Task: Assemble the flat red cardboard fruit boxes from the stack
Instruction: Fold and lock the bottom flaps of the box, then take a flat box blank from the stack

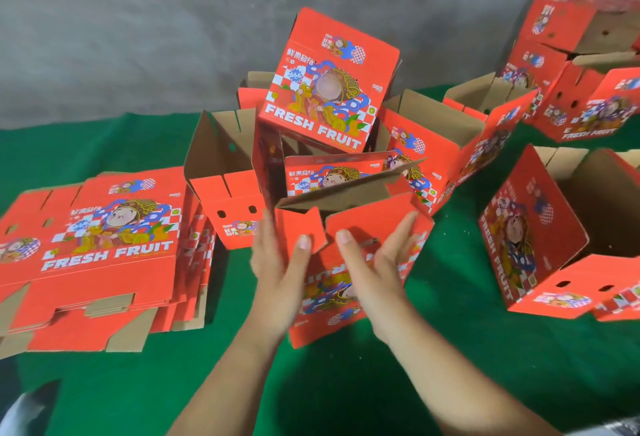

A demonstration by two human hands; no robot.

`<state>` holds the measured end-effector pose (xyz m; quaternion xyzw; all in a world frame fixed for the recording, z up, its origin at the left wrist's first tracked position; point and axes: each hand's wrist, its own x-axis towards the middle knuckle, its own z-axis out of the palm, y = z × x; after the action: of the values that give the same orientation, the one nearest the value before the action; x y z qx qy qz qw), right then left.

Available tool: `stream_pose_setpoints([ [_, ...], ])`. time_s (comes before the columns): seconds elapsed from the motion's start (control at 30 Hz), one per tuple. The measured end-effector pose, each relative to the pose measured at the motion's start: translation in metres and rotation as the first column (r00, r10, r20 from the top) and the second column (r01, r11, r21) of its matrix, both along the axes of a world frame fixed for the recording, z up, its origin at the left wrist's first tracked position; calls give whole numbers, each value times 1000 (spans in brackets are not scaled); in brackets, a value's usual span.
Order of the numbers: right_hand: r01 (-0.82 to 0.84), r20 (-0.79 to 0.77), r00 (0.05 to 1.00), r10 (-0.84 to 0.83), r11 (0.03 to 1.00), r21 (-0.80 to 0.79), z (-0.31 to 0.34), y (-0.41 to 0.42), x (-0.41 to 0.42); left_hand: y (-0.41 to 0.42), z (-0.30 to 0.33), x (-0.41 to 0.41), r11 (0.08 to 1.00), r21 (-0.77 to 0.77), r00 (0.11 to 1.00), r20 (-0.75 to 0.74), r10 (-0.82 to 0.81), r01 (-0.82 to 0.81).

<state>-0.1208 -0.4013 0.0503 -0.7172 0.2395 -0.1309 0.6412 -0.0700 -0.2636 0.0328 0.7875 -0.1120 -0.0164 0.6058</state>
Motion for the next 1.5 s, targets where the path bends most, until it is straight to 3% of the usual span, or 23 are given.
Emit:
stream_pose_setpoints([
  [0.03,-44,25,999,43,998,39,-1,10,1,-7,1,-7,997,-16,997,-33,-76,76],
  [0.1,-102,75,992,97,993,63,-5,21,4,-21,4,-20,957,-255,957,-214,-199,142],
  [0.17,-173,103,979,175,985,-30,-9,23,4,-31,2,-27,885,-455,909,-321,-266,99],
  [0.2,-204,127,968,216,973,-106,-10,22,3,-33,0,-28,888,-445,910,-309,-276,118],
  [0.27,-134,242,956,163,982,-130,-13,20,0,-36,-4,-30,863,-464,877,-307,-370,202],
  [0.33,-5,317,948,-9,999,44,-14,16,-4,-38,-4,-28,831,-502,825,-345,-447,240],
  [0.4,57,334,933,-133,972,228,-16,8,-9,-37,-9,-22,861,-442,849,-327,-416,252],
  [0.5,104,290,936,-197,946,307,-12,-30,-24,-31,-14,-10,934,-295,909,-297,-292,203],
  [0.57,17,256,958,-126,920,392,-4,-74,-38,-23,-19,4,958,-242,927,-300,-225,155],
  [0.7,-152,188,979,82,904,400,12,-141,-39,2,-18,32,989,-149,974,-224,-17,-17],
  [0.93,-224,111,974,198,917,329,10,-159,2,55,-34,75,972,-219,992,-112,55,-79],
  [1.13,-297,87,954,286,876,381,6,-174,18,88,-37,85,942,-305,984,-149,100,-142],
  [1.27,-176,105,983,148,921,347,11,-173,33,92,-24,72,949,-313,996,-87,11,-37],
  [1.33,93,91,989,-114,973,213,7,-157,52,87,-17,61,935,-354,999,-51,-16,-3],
  [1.4,378,114,919,-378,925,16,1,-138,72,77,-8,50,944,-328,999,-12,-43,36],
  [1.5,525,102,849,-518,848,-66,2,-118,90,68,-1,35,973,-222,996,66,-54,67],
])
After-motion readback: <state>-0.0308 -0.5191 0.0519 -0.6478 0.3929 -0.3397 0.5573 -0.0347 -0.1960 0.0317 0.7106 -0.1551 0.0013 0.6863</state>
